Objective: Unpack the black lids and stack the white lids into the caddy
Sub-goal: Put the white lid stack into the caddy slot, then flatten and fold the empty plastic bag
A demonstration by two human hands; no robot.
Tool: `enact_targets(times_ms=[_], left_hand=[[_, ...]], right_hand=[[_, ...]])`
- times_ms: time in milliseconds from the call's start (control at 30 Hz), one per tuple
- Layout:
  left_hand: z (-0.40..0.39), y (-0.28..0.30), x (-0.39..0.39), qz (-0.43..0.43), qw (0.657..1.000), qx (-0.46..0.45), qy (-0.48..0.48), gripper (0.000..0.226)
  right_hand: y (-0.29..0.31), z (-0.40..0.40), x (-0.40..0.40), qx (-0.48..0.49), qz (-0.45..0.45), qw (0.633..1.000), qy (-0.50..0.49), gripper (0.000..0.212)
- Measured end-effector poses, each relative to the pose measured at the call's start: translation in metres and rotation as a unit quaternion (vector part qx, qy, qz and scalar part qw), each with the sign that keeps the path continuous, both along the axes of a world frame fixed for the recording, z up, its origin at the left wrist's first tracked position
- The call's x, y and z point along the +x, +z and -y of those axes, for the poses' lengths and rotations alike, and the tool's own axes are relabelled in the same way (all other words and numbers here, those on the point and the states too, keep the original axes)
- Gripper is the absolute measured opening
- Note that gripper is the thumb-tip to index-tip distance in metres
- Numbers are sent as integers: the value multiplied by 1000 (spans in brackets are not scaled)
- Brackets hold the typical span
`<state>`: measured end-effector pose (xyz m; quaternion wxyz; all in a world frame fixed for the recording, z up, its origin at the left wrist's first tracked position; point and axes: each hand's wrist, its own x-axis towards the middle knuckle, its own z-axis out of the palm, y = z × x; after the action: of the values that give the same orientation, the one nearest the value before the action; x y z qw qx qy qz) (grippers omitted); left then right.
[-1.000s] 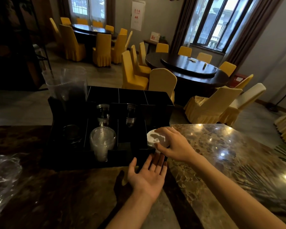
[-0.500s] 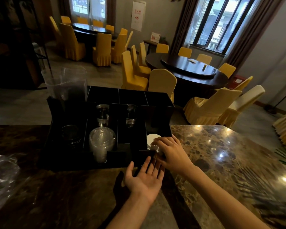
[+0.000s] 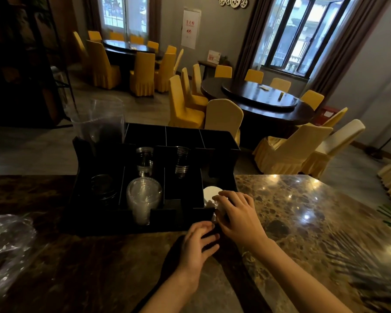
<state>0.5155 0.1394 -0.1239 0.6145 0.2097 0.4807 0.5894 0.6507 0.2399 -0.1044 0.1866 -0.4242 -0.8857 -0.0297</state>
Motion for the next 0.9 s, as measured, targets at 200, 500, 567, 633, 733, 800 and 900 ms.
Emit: enact_targets(times_ms=[200, 500, 567, 633, 733, 800, 900], left_hand=[[24, 3, -37, -391, 908, 124, -83, 23], [90, 44, -106, -661, 721, 205, -23, 45], [110, 50, -123, -674, 712, 197, -5, 45], [130, 55, -142, -688, 703, 182, 8, 44], [162, 62, -170, -709, 686, 158, 40, 43], [183, 66, -187, -718, 679, 141, 59, 44], [211, 71, -215, -726, 673, 121, 79, 48]], right_hand=[[15, 36, -4, 3, -72, 997, -12, 41], [38, 106, -48, -1, -164, 986, 39, 36], [38, 119, -64, -13, -177, 983, 58, 35], [39, 131, -82, -33, -191, 978, 79, 34], [37, 148, -113, -59, -206, 970, 115, 31], [36, 160, -134, -71, -214, 965, 136, 29], [33, 178, -169, -94, -235, 956, 151, 28]])
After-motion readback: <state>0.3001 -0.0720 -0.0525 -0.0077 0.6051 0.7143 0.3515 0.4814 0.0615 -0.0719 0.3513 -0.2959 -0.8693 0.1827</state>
